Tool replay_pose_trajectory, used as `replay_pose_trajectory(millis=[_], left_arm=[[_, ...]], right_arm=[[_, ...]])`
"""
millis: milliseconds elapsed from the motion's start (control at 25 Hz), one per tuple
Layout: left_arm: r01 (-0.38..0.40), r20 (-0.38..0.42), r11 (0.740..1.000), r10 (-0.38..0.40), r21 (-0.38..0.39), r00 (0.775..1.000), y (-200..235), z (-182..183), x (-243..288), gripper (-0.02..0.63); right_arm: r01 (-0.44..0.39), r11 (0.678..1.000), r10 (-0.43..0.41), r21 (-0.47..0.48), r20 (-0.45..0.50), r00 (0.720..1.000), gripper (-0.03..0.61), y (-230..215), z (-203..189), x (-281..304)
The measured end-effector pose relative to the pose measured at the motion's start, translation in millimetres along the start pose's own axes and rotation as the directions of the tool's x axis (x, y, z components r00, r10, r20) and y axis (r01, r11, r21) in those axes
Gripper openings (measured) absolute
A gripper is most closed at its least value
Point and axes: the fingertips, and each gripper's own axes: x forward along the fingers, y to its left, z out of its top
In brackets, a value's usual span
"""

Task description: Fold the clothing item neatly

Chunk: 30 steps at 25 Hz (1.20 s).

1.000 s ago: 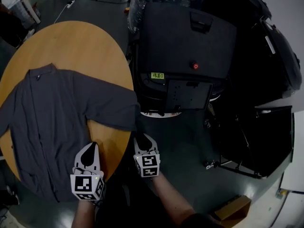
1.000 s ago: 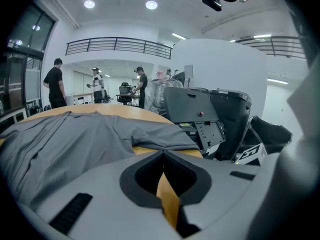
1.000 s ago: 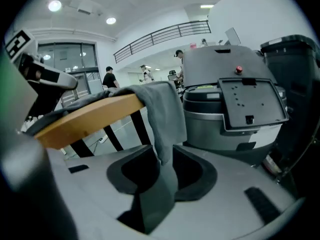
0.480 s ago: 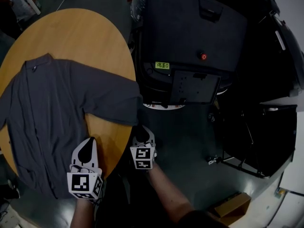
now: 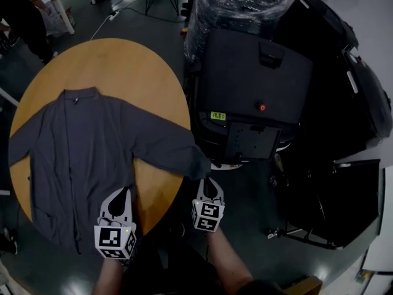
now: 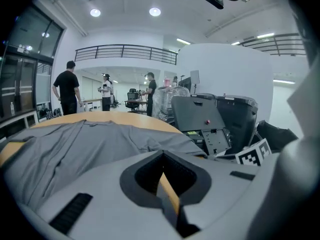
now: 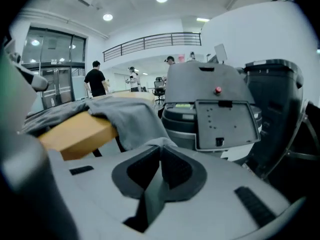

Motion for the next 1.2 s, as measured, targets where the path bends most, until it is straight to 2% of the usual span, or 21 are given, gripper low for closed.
replay_pose_trajectory(millis=[160, 320, 480, 680, 920, 1200], left_arm=[[-0.024, 0.04, 1.0, 0.025, -0.017, 0.999, 20.9, 17.6, -27.8, 0.008], [-0.035, 0.081, 0.999, 0.035, 0.001, 0.996, 49.4, 38.2, -54.4, 0.008], [-0.069, 0.127, 0.998, 0.068, -0.003, 0.989, 84.7, 53.0, -88.4, 0.008], [-0.11, 0.193, 0.994, 0.11, -0.01, 0.975, 135.2, 62.3, -129.5, 0.008], [-0.133, 0.216, 0.991, 0.137, -0.035, 0.967, 203.4, 54.6, -169.1, 0.008], [-0.116, 0.195, 0.991, 0.126, -0.06, 0.973, 275.7, 30.2, -193.0, 0.008]], right_arm=[[0.034, 0.999, -0.033, -0.012, 0.093, 0.995, 0.015, -7.6, 60.0, -17.2], [0.025, 1.0, -0.023, -0.008, 0.178, 0.984, 0.015, 5.9, 118.8, -28.7], [0.0, 0.999, 0.009, -0.035, 0.237, 0.971, 0.015, 36.8, 167.9, -42.7], [-0.068, 0.996, 0.08, -0.053, 0.293, 0.953, 0.015, 102.2, 210.4, -48.5], [-0.123, 0.987, 0.149, -0.101, 0.316, 0.937, 0.015, 197.7, 232.6, -52.4], [-0.108, 0.983, 0.143, -0.147, 0.252, 0.957, 0.015, 278.1, 217.2, -42.1]])
